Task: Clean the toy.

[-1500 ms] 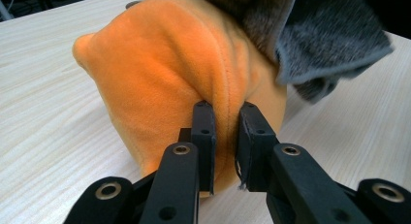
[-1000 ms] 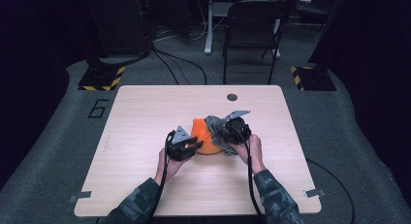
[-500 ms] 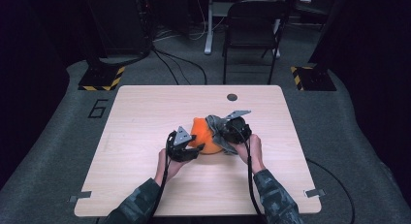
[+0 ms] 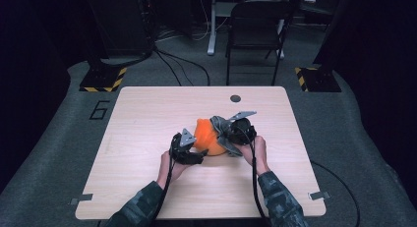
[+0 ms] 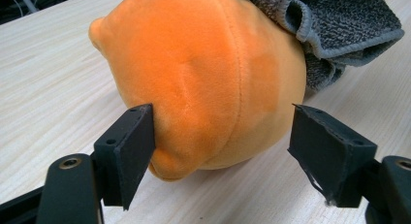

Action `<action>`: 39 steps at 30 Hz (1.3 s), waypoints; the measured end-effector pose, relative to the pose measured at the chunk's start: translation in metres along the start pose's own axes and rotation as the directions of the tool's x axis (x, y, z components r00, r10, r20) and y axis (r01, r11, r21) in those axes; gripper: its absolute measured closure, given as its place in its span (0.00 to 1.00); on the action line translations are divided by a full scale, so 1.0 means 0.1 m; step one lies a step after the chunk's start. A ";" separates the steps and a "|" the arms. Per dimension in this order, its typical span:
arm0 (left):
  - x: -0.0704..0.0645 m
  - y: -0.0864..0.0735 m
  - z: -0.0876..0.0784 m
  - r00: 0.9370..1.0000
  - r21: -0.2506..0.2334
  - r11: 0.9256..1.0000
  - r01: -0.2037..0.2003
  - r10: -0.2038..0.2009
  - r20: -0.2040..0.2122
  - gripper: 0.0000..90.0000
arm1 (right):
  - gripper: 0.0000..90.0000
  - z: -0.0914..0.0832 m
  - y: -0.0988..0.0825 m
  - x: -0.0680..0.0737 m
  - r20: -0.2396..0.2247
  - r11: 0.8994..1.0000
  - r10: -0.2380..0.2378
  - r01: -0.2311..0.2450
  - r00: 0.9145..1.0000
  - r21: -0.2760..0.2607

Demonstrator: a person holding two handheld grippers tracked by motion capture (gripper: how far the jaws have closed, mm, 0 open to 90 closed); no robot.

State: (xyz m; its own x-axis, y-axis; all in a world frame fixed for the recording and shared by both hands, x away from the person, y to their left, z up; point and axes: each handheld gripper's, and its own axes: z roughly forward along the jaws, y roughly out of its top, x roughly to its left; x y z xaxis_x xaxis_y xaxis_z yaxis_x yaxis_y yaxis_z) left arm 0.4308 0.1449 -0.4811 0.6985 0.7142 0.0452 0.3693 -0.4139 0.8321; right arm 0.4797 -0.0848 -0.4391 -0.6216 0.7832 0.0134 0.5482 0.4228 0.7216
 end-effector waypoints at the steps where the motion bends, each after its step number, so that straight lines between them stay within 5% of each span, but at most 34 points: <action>1: 0.00 -0.01 0.01 1.000 -0.005 1.000 -0.004 0.004 -0.009 0.30 | 0.84 0.00 0.00 0.00 0.000 1.000 -0.001 0.001 1.000 -0.001; 5: 0.01 -0.04 0.03 1.000 -0.002 1.000 -0.017 0.017 -0.023 0.43 | 0.84 0.00 0.00 0.02 0.005 1.000 0.005 -0.005 1.000 -0.003; 14: 0.06 -0.07 0.04 1.000 -0.007 1.000 0.003 -0.003 0.021 0.78 | 0.84 -0.08 0.04 0.06 -0.001 0.999 -0.012 0.012 1.000 -0.032; 20: 0.10 -0.04 -0.03 0.994 -0.057 0.995 0.082 -0.077 0.077 0.82 | 0.84 -0.24 0.13 0.18 -0.025 0.996 -0.033 0.031 0.999 -0.088; 24: 0.06 -0.01 -0.06 0.994 -0.074 0.993 0.088 -0.083 0.075 0.82 | 0.84 -0.32 0.20 0.36 -0.052 0.990 -0.065 0.058 0.997 -0.127; 39: 0.05 0.00 -0.05 0.993 -0.059 0.995 0.086 -0.081 0.082 0.82 | 0.84 -0.15 0.13 0.36 -0.005 0.994 -0.094 0.094 0.996 -0.056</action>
State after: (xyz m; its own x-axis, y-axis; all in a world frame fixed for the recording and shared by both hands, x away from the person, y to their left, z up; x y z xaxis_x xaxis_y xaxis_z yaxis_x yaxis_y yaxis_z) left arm 0.4309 0.1515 -0.4784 0.7143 0.6965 -0.0683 0.3915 -0.3168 0.8639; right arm 0.4553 -0.0581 -0.4189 -0.6734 0.7375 -0.0510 0.4551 0.4680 0.7575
